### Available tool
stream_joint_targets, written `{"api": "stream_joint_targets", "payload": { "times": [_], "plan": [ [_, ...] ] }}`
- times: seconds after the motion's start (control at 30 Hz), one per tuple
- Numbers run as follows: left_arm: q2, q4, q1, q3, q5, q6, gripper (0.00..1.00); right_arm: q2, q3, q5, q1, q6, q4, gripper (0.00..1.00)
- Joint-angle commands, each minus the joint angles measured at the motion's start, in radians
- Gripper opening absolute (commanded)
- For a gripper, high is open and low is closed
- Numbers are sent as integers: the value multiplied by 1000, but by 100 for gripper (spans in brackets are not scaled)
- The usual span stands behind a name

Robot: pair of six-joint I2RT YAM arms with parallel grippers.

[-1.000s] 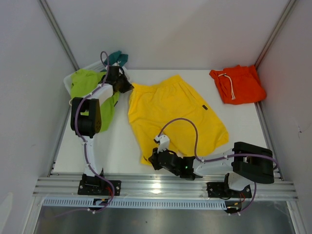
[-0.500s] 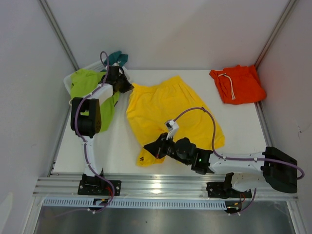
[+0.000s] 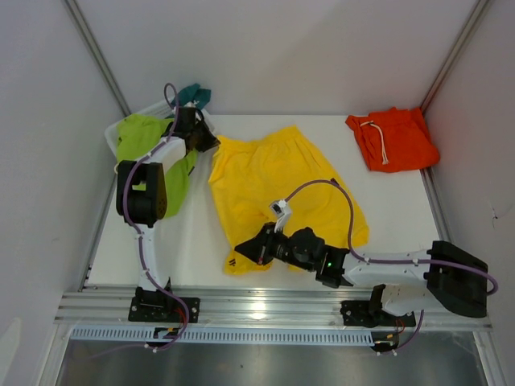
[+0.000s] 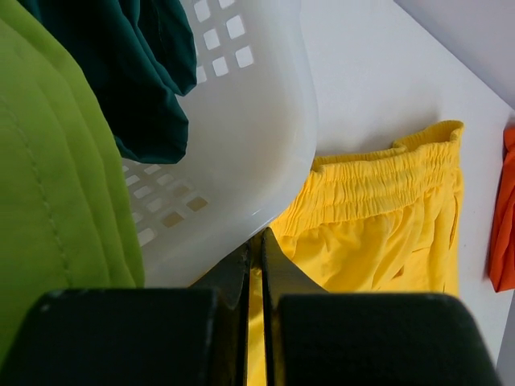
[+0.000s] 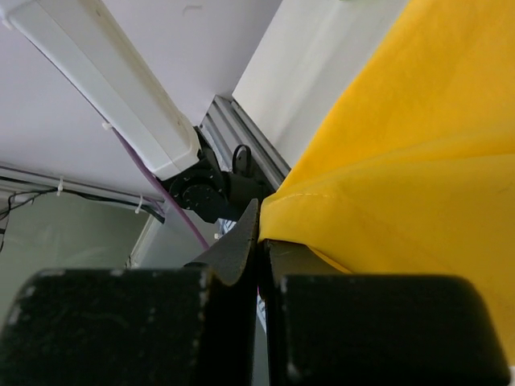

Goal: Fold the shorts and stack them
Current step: Flatten the shorts out

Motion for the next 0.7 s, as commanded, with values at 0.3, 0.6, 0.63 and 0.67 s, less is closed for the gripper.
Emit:
{"api": "stream_joint_targets", "payload": {
  "times": [0.3,0.6,0.63,0.67],
  "plan": [
    [18,8,25,98,-2,-8,0,392,261,-321,59,-19,247,30],
    [34,1,26,108,12,-6,0,238,275,-175,71,-206,-58,83],
    [37,-2,26,112,10,-4,0,215,261,-141,76,-229,-93,83],
    [38,-7,28,125,12,-3,0,188,229,-63,93,-261,-165,82]
  ]
}}
